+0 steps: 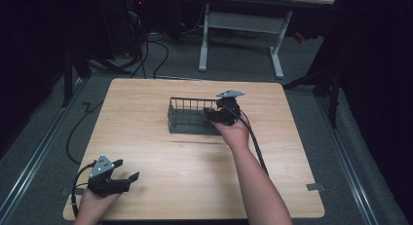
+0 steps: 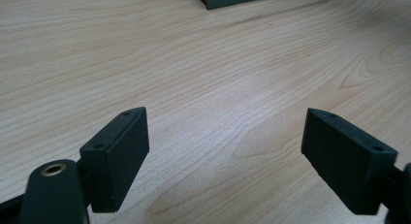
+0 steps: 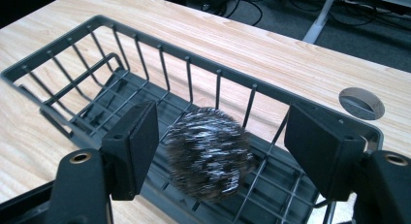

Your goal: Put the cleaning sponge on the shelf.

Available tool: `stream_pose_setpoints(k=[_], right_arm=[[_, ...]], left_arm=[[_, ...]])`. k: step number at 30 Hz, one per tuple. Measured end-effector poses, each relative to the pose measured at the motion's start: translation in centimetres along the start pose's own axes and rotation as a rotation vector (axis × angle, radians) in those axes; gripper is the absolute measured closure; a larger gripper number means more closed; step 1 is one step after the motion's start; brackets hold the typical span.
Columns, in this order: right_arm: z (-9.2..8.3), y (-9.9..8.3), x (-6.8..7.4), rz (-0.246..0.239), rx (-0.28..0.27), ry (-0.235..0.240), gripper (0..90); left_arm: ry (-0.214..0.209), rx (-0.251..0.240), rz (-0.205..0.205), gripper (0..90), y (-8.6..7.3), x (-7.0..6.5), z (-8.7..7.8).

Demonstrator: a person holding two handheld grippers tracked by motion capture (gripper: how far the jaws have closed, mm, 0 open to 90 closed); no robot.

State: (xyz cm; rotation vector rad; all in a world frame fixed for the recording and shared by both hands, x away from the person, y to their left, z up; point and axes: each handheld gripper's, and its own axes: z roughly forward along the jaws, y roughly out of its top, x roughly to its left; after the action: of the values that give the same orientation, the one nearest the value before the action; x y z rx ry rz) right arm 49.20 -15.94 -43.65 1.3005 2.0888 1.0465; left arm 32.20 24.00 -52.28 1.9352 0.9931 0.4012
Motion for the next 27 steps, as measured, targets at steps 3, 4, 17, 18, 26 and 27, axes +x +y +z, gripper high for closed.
stream_pose_setpoints(k=[3, 4, 17, 18, 26, 27], right_arm=[[-0.5, -0.2, 0.2, -0.011, -0.005, 0.008, 30.1], [-0.7, -0.3, 0.2, -0.016, -0.007, 0.009, 30.4], [-4.6, -2.5, 0.7, -0.053, -0.036, 0.037, 31.9], [-4.9, -2.9, 0.8, -0.058, -0.039, 0.037, 32.1], [-7.3, -6.1, 0.6, -0.05, -0.062, 0.047, 31.7], [-7.6, -6.6, 0.5, -0.045, -0.076, 0.046, 32.1]], left_arm=[[0.0, 0.002, 0.003, 18.0, 0.0, 0.0, 0.0], [0.0, 0.002, 0.003, 18.0, 0.0, 0.0, 0.0], [-0.005, 0.007, 0.012, 18.0, 0.0, -0.2, 0.2], [-0.005, 0.009, 0.014, 18.0, 0.0, -0.2, 0.2], [-0.01, 0.015, 0.016, 18.0, 0.0, -0.3, 0.4], [-0.009, 0.015, 0.016, 18.0, 0.0, -0.3, 0.4]])
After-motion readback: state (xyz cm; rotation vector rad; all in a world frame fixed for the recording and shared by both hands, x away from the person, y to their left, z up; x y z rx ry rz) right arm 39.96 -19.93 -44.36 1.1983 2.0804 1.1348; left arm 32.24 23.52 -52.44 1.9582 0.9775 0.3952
